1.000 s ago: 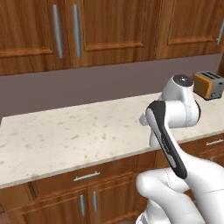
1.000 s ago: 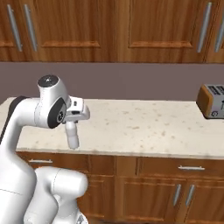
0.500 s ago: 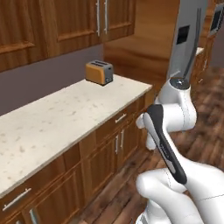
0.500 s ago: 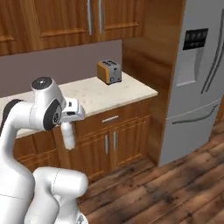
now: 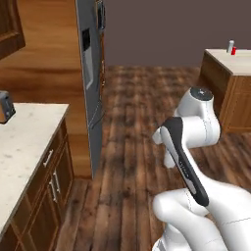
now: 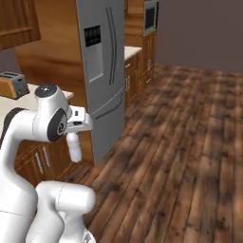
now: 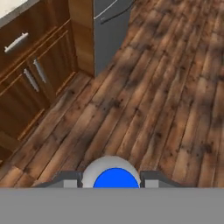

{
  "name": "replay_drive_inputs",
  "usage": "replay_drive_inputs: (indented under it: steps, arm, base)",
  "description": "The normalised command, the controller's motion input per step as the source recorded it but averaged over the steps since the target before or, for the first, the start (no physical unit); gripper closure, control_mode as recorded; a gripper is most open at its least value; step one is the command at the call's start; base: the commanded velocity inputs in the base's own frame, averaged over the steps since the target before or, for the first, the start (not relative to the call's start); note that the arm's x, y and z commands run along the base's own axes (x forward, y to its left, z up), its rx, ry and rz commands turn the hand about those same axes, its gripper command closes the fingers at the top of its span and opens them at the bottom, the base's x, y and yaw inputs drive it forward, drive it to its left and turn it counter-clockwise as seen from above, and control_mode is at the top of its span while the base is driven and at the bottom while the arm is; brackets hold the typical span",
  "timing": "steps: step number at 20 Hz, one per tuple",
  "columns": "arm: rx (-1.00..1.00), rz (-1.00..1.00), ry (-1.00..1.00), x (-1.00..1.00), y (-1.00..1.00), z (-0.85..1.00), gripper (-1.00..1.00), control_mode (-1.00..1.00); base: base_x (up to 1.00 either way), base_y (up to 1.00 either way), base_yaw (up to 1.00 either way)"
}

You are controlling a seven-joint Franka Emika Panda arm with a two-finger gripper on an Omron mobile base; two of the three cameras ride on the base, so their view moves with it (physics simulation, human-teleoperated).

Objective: Move the drinks to the dining counter.

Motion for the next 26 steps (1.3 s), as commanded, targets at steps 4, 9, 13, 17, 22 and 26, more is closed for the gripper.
replay_drive_inputs:
  steps: [4, 9, 13, 17, 22, 26]
  arm:
    - [0.00, 0.00, 0.00, 0.00, 0.00, 0.00, 1.00, 1.00]
    - [0.00, 0.00, 0.00, 0.00, 0.00, 0.00, 1.00, 1.00]
    - [0.00, 0.00, 0.00, 0.00, 0.00, 0.00, 1.00, 1.00]
    - [0.00, 0.00, 0.00, 0.00, 0.00, 0.00, 1.00, 1.00]
    - [0.00, 0.00, 0.00, 0.00, 0.00, 0.00, 1.00, 1.00]
    - [0.00, 0.00, 0.00, 0.00, 0.00, 0.00, 1.00, 1.00]
  base:
    - [0.47, 0.00, -0.73]
    - [1.00, 0.00, -0.34]
    - [1.00, -0.01, -0.06]
    - [1.00, -0.26, 0.00]
    - [1.00, -0.22, 0.00]
    - [1.00, -0.06, 0.00]
